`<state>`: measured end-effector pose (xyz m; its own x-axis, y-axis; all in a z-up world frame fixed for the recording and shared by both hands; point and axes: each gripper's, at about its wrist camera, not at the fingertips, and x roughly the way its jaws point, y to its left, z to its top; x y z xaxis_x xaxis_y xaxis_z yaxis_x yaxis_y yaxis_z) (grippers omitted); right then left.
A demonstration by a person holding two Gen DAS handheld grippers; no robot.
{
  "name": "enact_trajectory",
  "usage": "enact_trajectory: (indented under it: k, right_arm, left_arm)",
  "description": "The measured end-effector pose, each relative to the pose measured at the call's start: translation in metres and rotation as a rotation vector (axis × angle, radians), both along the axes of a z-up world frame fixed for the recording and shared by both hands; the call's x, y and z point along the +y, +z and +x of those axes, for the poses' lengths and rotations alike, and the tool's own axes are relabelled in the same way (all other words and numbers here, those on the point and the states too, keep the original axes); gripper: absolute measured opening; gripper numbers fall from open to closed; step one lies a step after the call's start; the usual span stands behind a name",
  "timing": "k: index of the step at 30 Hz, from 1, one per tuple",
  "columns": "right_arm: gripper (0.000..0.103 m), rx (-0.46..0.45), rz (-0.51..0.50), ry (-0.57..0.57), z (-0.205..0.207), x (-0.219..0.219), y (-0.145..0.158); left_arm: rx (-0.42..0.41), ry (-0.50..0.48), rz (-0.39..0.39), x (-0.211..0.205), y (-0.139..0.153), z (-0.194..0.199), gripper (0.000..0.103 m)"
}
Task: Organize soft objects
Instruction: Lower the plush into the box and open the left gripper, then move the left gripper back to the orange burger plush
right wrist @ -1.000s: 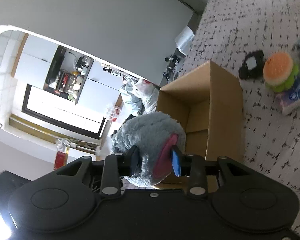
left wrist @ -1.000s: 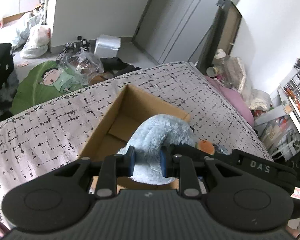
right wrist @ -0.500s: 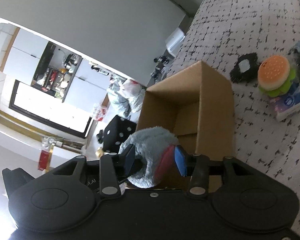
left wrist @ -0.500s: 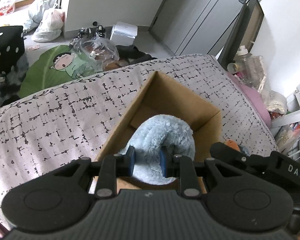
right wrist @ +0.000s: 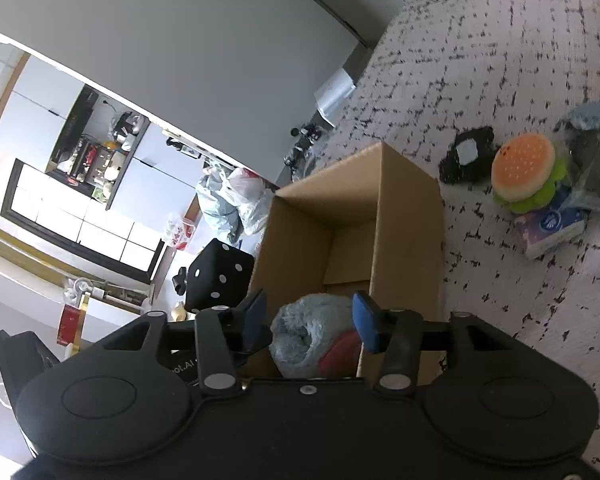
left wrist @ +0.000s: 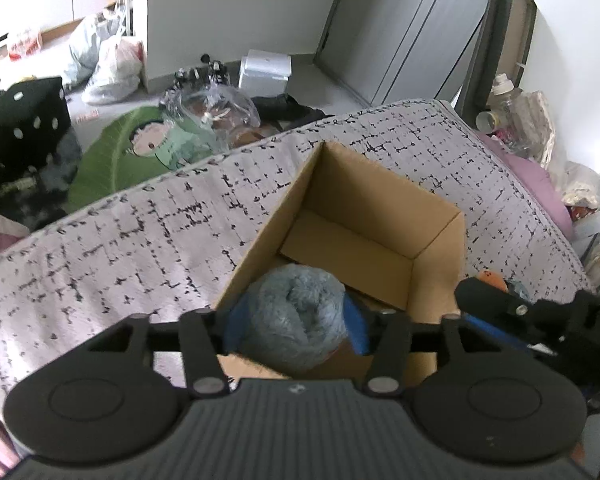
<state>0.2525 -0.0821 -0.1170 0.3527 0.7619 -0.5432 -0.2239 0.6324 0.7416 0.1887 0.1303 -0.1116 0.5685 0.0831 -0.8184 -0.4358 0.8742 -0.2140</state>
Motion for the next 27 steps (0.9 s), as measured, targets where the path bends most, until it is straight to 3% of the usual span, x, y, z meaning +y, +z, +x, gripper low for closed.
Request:
enact_trajectory:
  k: [8,15,20,27]
  right_arm:
    - [0.056,-0.058,-0.033,-0.027,-0.009,-0.014,0.019]
    - [0.066,-0.143,-0.078,-0.064,-0.019,-0.038,0.039]
    - [0.068,-0.173,-0.092,-0.077,-0.023,-0.058,0.048]
    - [0.087,-0.239,-0.116,-0.124,-0.027,-0.085,0.065]
  left_arm:
    - [0.011,0.011,0.048,-0.014,0.018,-0.013,0.069]
    - [-0.013,-0.003,0.109,-0.038,0.042,-0.021,0.079]
    - [-0.019,0.002,0.123,-0.055,0.053,-0.021,0.081]
    - [-0.052,-0.023,0.126,-0.078,0.070,-0.026,0.095]
